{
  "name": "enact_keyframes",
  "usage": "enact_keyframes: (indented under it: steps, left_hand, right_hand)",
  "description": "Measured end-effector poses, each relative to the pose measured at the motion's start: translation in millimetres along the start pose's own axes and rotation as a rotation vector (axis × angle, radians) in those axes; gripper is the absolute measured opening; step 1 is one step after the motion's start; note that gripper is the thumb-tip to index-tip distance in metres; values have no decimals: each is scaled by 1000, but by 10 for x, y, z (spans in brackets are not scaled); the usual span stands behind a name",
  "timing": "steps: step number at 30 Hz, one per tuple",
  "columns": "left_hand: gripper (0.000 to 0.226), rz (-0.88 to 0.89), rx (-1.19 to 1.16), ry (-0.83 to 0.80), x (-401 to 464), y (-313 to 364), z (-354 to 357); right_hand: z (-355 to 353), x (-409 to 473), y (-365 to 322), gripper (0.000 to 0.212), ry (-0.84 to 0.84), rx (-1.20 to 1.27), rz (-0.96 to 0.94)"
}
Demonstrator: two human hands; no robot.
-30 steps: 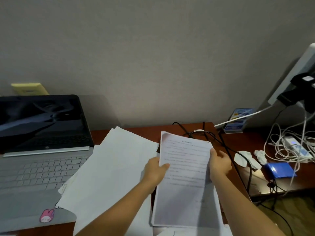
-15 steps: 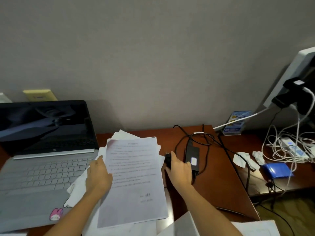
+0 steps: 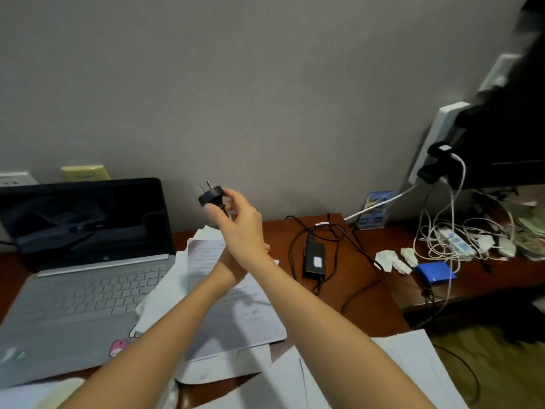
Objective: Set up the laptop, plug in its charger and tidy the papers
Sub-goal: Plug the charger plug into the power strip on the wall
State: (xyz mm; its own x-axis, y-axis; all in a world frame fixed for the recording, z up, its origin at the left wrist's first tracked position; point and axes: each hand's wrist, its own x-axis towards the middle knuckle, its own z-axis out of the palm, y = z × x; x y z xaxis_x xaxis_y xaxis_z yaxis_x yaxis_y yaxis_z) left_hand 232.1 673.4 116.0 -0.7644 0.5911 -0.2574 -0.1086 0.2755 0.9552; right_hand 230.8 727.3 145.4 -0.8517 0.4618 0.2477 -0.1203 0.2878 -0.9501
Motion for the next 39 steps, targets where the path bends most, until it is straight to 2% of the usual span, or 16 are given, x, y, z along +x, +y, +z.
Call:
enact_keyframes:
  steps: [1,2,4,6,7,8,12,15,17,20,22,27,31,35,38,39]
  left_hand:
    - [38,-25,110,116,-58,29,-24]
    - [38,30,320,175,-90,19,-63]
    - [36,171,740,156,-144,72,-149]
    - [33,367,1336,117,-224,183,-186]
    - [33,456,1505,128,-248,242,-188]
    - [33,524,1574,135,-267,284,-168]
    - [30,668,1644,179,-303,372,-20]
    - [31,850,1697,211,-316,518,69]
    - [30,1054,1764,282,-274,651,192]
    - [24,1147,1814,264,-121,812,512]
    - [30,1137,1793,249,29,925,798]
    - [25,1033,1699,241,446,1217,1640]
    - [26,975,1647,338,734,1490,2149]
    - [35,902,1694,527,917,1655,2420]
    - [35,840,1675,557,1110,1705,2485]
    - [35,810,1669,552,1169,1709,2489]
  right_hand:
    - [-10,-53,-118,39,0,13,-27]
    - [-42,-120,-207,37,1,10,-58]
    - [-178,-262,-299,31,16,-33,-109]
    - [-368,-377,-325,24,47,-87,-101]
    - [-468,-421,-320,20,70,-108,-79]
    - [-571,-455,-312,17,101,-114,-56]
    - [-994,-436,-261,18,181,49,79]
    - [-1367,-350,-106,18,195,156,168]
    - [-1628,-281,30,17,179,193,194]
    - [-2060,-140,213,16,142,143,186]
    - [-2416,-15,312,14,134,108,184]
    - [-3416,450,547,13,116,14,183]
    - [-4065,801,733,16,117,-20,178]
    - [-4508,1123,918,25,181,-94,168]
    - [-4774,1313,1064,20,220,-183,184]
    - [-4849,1363,1113,25,218,-235,184]
